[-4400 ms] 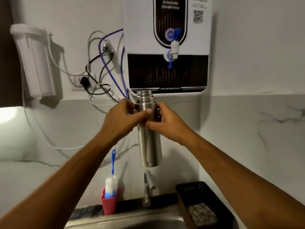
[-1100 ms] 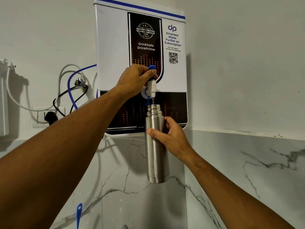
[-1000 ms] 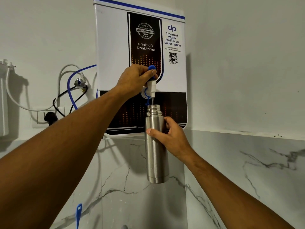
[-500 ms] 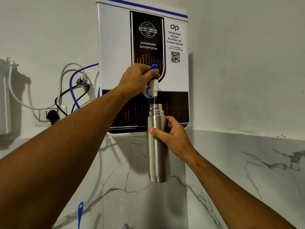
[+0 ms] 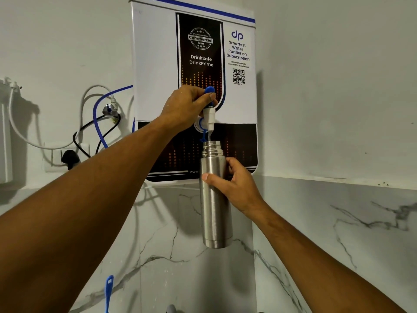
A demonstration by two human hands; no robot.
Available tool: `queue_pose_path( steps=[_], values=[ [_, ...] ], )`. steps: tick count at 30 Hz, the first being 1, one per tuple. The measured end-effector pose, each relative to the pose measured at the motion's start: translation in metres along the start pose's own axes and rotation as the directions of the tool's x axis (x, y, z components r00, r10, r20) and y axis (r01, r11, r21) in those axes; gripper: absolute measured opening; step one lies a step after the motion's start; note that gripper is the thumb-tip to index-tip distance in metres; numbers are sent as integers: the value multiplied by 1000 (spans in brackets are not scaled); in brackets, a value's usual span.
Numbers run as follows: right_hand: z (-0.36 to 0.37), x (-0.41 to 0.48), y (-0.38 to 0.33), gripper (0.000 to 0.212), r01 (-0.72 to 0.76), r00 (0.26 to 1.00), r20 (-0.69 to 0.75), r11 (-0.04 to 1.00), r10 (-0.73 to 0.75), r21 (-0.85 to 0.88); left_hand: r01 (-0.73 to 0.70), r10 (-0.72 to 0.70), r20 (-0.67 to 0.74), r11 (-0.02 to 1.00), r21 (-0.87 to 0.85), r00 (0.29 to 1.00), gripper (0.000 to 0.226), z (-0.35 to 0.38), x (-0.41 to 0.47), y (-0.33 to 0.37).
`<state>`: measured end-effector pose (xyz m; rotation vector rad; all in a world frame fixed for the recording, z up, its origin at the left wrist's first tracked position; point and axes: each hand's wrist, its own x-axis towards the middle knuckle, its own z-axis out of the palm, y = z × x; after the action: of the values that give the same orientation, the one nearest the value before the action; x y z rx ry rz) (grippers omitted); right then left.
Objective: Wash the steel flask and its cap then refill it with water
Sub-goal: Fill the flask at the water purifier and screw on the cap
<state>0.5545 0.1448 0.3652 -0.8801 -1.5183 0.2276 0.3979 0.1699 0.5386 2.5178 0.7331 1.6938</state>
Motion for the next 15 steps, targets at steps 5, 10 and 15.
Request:
queue_pose_path(
  steps=[5, 10, 15],
  values=[
    [0, 0, -1, 50, 4, 1000, 2, 1000, -4, 5, 1, -1, 1, 1000, -10, 1000, 33, 0, 0, 0],
    [0, 0, -1, 53, -2, 1000, 4, 1000, 2, 2, -3, 3, 0, 1000, -4, 1000, 33, -1, -1, 1],
    [1, 0, 0, 54, -2, 1000, 2, 1000, 2, -1, 3, -3, -2, 1000, 5, 1000, 33, 0, 0, 1]
  ],
)
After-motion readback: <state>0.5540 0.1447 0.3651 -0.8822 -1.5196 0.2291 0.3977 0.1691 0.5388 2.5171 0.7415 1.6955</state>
